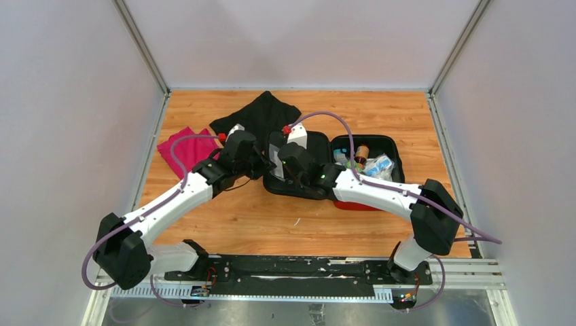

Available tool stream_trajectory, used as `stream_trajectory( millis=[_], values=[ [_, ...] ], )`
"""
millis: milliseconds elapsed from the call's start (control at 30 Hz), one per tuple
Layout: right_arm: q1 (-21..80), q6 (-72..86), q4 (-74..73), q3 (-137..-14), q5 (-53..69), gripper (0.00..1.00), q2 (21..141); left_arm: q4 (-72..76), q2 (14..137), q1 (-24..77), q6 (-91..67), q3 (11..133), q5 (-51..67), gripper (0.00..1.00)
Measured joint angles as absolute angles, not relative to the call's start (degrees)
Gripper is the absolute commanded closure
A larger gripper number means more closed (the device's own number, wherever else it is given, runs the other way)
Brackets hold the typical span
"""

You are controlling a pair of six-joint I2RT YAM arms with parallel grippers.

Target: Organize the medicine kit

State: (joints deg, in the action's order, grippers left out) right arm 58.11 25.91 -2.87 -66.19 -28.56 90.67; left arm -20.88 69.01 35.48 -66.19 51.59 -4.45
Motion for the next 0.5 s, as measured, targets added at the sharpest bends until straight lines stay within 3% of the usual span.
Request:
stream_trajectory(
  millis=[333,500],
  values=[
    [58.11,25.93,-2.48,-64.84,-28.53,1.0,89.21,-17.17,73.1,35.48,-62.63,53.69,-4.14,1.0],
    [58.11,25.93,-2.48,-64.66,-28.56,1.0,88.84,-15.42,74.43,35.48,-60.88,53.67,-3.68,0.69]
  ],
)
